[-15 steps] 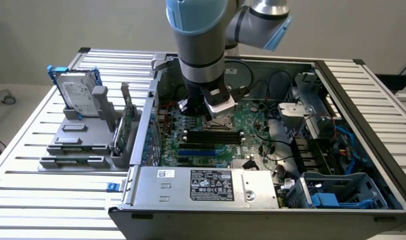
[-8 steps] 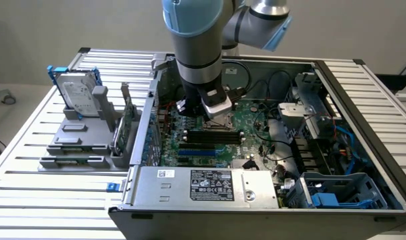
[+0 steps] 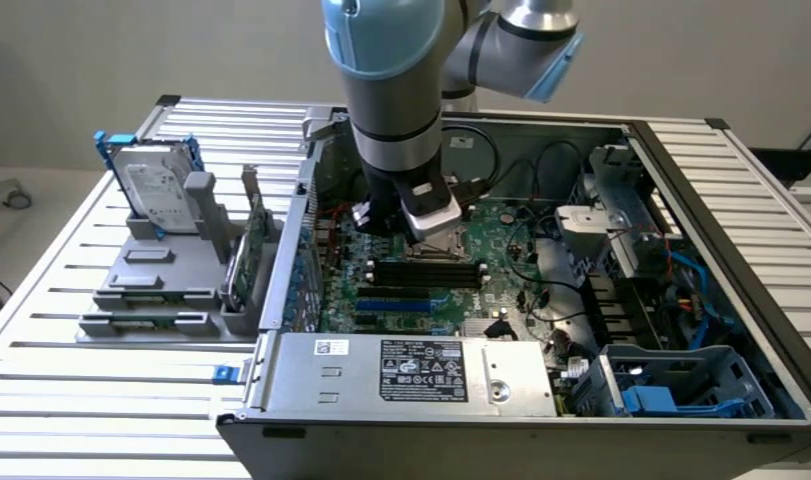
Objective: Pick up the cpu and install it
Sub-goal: 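Install the first cpu locking lever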
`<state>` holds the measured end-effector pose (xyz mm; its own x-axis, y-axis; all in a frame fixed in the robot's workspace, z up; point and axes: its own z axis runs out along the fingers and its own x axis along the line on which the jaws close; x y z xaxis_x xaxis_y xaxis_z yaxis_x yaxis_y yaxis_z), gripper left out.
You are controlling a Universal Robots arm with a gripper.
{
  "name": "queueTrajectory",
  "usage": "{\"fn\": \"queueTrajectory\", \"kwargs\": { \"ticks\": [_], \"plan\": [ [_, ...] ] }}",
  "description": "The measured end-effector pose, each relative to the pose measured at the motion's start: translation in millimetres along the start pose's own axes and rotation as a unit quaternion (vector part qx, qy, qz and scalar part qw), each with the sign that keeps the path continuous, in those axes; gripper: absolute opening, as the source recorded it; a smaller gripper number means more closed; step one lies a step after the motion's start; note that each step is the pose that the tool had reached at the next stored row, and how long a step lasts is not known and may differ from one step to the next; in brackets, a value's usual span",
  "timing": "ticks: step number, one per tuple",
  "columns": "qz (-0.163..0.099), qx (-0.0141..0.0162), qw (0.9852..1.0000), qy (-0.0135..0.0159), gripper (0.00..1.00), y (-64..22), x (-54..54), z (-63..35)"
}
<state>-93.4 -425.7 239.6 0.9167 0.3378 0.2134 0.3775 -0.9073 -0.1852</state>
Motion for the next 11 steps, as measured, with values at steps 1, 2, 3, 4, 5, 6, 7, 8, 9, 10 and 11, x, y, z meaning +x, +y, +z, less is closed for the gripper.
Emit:
{"fn": "queueTrajectory", "kwargs": {
  "ticks": [1, 2, 3, 4, 5, 6, 7, 8, 9, 10, 11],
  "plan": [
    [0.000, -0.0001, 1.0000, 0.0001, 0.11, -0.1, -0.2, 0.8],
    [0.001, -0.0002, 1.0000, 0.0002, 0.11, -0.1, -0.6, 1.7],
    [0.002, -0.0003, 1.0000, 0.0003, 0.11, -0.2, -0.9, 2.7],
    [0.002, -0.0005, 1.0000, 0.0005, 0.11, -0.3, -1.2, 3.8],
    [0.003, -0.0007, 1.0000, 0.0007, 0.11, -0.4, -1.6, 4.8],
    [0.004, -0.0009, 1.0000, 0.0009, 0.11, -0.4, -2.0, 5.9],
    [0.005, -0.0011, 1.0000, 0.0011, 0.11, -0.5, -2.3, 7.0],
    [0.006, -0.0014, 1.0000, 0.0013, 0.11, -0.6, -2.7, 8.1],
    [0.008, -0.0017, 1.0000, 0.0015, 0.11, -0.7, -3.1, 9.2],
    [0.009, -0.0019, 1.0000, 0.0018, 0.11, -0.8, -3.5, 10.0],
    [0.010, -0.0022, 0.9999, 0.0021, 0.11, -1.0, -3.9, 10.8]
  ]
}}
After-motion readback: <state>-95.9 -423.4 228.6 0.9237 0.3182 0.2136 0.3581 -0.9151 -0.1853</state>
